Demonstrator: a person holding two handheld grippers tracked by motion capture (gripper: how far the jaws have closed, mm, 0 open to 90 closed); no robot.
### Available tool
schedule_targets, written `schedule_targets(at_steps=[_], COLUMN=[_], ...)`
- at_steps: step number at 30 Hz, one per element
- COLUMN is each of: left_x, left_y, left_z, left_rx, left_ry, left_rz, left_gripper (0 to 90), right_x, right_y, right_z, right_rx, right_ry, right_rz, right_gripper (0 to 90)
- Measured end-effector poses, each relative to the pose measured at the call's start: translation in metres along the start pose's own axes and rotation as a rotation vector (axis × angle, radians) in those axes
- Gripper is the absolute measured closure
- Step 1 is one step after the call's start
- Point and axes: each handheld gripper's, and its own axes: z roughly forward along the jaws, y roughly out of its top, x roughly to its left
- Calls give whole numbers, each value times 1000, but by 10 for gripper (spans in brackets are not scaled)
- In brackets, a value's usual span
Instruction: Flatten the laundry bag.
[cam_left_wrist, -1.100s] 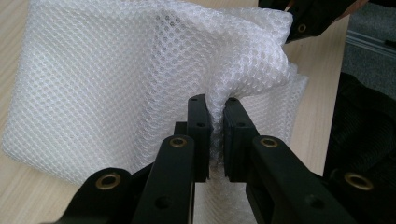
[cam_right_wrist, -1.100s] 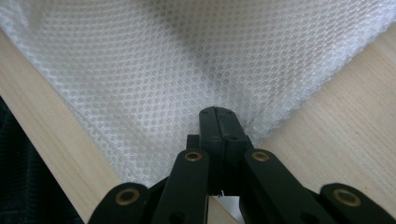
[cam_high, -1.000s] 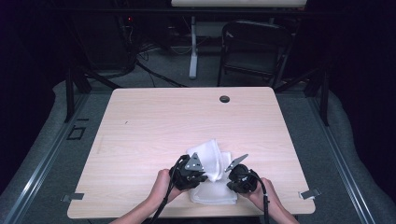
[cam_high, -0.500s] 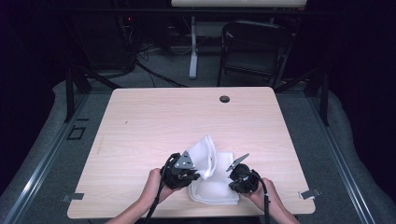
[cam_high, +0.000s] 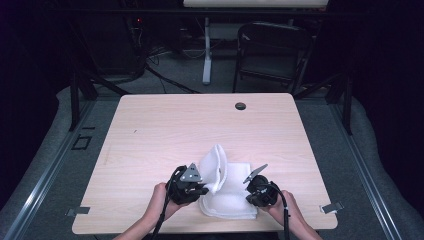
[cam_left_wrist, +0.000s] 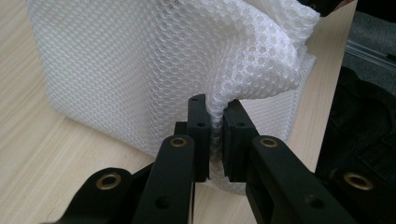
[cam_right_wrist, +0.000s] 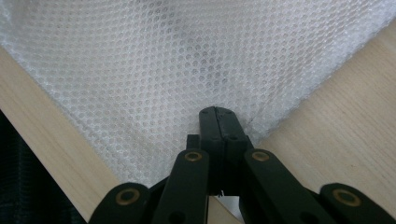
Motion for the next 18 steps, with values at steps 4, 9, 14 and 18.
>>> schedule_targets(at_steps=[4, 9, 14, 18], left_x=[2, 3, 3, 3], left_y=[-4, -6, -7, -9], left_z=[-4, -5, -6, -7], left_rx=[2, 4, 3, 3], left_ry=[5, 4, 9, 16], left_rz=[-4, -8, -15, -16], left_gripper=[838, 838, 838, 837], right_x=[0, -2, -3, -4], right_y=[0, 0, 0, -1], right_z=[1, 0, 0, 0], right_rx=[-12, -11, -3, -8], right_ry=[2, -5, -11, -7], right_rz=[9, 8, 6, 11], right_gripper=[900, 900, 900, 900])
